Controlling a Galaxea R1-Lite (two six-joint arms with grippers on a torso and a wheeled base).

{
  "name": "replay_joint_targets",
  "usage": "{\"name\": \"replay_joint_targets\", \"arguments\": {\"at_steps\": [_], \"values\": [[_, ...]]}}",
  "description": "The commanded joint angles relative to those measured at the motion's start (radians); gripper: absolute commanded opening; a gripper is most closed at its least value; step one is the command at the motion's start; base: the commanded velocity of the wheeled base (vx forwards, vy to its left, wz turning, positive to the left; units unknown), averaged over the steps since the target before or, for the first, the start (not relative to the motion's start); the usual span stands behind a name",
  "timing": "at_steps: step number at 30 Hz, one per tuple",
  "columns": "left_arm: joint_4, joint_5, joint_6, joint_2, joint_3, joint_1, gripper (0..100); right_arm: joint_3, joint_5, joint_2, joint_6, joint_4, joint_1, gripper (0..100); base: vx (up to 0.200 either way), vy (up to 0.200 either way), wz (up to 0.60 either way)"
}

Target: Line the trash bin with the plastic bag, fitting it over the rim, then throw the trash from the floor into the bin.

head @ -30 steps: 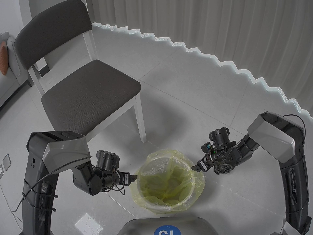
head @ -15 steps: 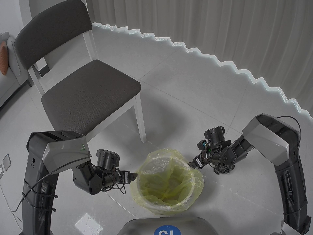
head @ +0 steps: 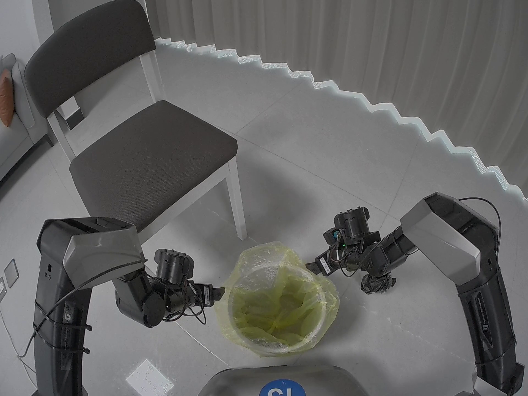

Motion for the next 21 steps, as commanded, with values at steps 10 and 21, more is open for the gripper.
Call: {"name": "replay_joint_targets", "arguments": {"at_steps": [10, 21], "values": [[-0.02, -0.005, -0.011, -0.022, 0.029, -0.002, 100, 0.171, -0.004, -0.166, -0.044, -0.002, -0.113, 100, 0.0, 0.0, 0.0], [-0.027, 0.003, -0.008, -0.025, 0.063, -0.003, 100, 0.486, 0.059, -0.275, -0.071, -0.103, -0.076, 100, 0.0, 0.0, 0.0]]}}
